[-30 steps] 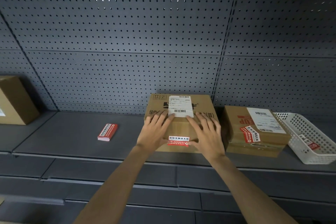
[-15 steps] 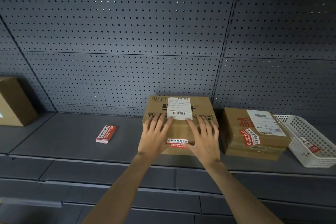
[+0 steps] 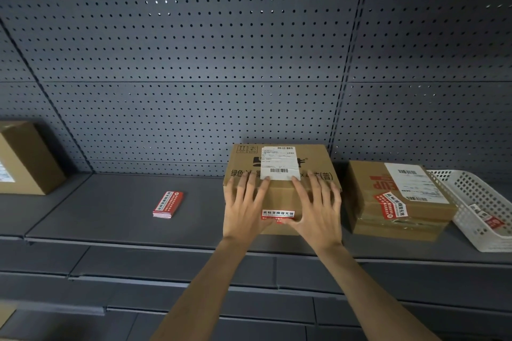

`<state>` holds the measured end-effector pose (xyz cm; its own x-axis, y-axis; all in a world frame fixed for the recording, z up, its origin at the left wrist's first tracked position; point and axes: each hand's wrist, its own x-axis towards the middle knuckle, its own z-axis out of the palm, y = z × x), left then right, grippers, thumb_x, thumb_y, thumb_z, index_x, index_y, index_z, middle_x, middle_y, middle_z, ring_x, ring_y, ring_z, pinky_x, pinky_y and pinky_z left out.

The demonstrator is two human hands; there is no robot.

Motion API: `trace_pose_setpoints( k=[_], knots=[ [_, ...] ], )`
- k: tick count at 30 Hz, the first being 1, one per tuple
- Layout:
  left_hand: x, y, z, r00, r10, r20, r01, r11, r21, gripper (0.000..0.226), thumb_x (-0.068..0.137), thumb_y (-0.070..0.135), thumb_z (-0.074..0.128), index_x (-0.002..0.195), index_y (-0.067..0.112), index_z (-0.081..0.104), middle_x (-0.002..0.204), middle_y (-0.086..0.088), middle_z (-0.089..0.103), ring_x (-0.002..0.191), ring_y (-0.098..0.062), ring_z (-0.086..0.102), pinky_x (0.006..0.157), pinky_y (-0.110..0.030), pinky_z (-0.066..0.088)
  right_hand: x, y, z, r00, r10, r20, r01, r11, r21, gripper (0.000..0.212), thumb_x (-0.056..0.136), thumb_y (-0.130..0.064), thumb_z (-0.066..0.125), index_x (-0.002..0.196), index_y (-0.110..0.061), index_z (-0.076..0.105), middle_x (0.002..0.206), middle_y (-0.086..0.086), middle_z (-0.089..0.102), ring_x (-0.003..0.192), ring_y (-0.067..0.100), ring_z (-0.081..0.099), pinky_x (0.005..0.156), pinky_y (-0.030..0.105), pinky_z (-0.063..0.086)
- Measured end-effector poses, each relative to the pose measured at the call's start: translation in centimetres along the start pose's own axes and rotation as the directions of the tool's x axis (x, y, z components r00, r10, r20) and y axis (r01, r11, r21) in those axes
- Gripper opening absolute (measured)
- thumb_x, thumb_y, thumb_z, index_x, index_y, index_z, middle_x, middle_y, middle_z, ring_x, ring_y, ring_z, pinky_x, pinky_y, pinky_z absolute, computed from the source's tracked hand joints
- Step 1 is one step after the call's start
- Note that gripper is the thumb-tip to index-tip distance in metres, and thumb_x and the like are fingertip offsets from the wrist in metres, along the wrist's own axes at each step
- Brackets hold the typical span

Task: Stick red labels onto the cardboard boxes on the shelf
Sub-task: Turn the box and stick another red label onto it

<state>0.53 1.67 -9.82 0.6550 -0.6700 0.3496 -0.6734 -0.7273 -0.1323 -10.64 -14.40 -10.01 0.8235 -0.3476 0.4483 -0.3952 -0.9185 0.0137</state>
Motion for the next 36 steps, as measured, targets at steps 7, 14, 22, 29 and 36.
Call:
trace_pose_setpoints(
  k=[7, 14, 22, 29, 36],
  knots=[
    [0.2, -1.5, 0.4, 0.996, 0.085, -0.041, -0.085, 0.996, 0.008, 0.132, 0.053, 0.076, 0.080, 0.157, 0.022, 0.018, 0.145, -0.014, 0.044, 0.136, -0.032, 0.040, 0.115, -0.054, 0.023, 0.0, 1.9, 0.2, 0.992, -0.114, 0.048, 0.116, 0.992, -0.047, 0.135, 0.056, -0.072, 0.081, 0.160, -0.025, 0.008, 0.159, 0.013, 0.031, 0.144, 0.031, 0.033, 0.120, 0.051, 0.020],
    [-0.2, -3.1, -0.1, 0.983, 0.181, -0.033, -0.179, 0.982, 0.061, 0.125, 0.064, 0.079, 0.070, 0.160, 0.024, 0.012, 0.150, -0.013, 0.041, 0.138, -0.031, 0.040, 0.114, -0.051, 0.028, -0.4, 2.0, -0.1, 0.992, -0.118, 0.039, 0.120, 0.991, -0.051, 0.132, 0.057, -0.086, 0.069, 0.160, -0.025, 0.012, 0.160, 0.014, 0.029, 0.145, 0.032, 0.031, 0.122, 0.051, 0.017],
    [0.0, -1.5, 0.7, 0.994, 0.101, -0.037, -0.100, 0.994, 0.044, 0.128, 0.059, 0.082, 0.072, 0.158, 0.021, 0.018, 0.146, -0.018, 0.043, 0.137, -0.035, 0.039, 0.115, -0.059, 0.024, -0.3, 0.4, 0.6, 0.999, -0.038, -0.029, 0.037, 0.998, -0.047, 0.124, 0.062, -0.079, 0.071, 0.158, -0.023, 0.016, 0.156, 0.019, 0.033, 0.143, 0.036, 0.031, 0.122, 0.056, 0.016],
    [-0.1, -3.1, 0.4, 0.984, 0.177, -0.029, -0.173, 0.979, 0.109, 0.138, 0.056, 0.076, 0.077, 0.160, 0.021, 0.004, 0.150, -0.013, 0.042, 0.135, -0.030, 0.042, 0.112, -0.052, 0.029, -0.3, 2.0, 0.6, 0.993, -0.116, 0.000, 0.116, 0.990, -0.077, 0.132, 0.057, -0.071, 0.080, 0.160, -0.025, 0.010, 0.154, 0.015, 0.036, 0.142, 0.033, 0.034, 0.120, 0.051, 0.019],
    [-0.3, -2.4, 0.4, 0.989, 0.139, -0.050, -0.138, 0.990, 0.034, 0.122, 0.060, 0.082, 0.069, 0.157, 0.023, 0.024, 0.147, -0.014, 0.045, 0.136, -0.032, 0.039, 0.115, -0.054, 0.024, -0.4, 0.7, 0.2, 0.998, -0.029, -0.062, 0.029, 1.000, -0.001, 0.106, 0.070, -0.083, 0.061, 0.154, -0.027, 0.031, 0.152, 0.011, 0.041, 0.142, 0.031, 0.036, 0.121, 0.052, 0.020]
  ],
)
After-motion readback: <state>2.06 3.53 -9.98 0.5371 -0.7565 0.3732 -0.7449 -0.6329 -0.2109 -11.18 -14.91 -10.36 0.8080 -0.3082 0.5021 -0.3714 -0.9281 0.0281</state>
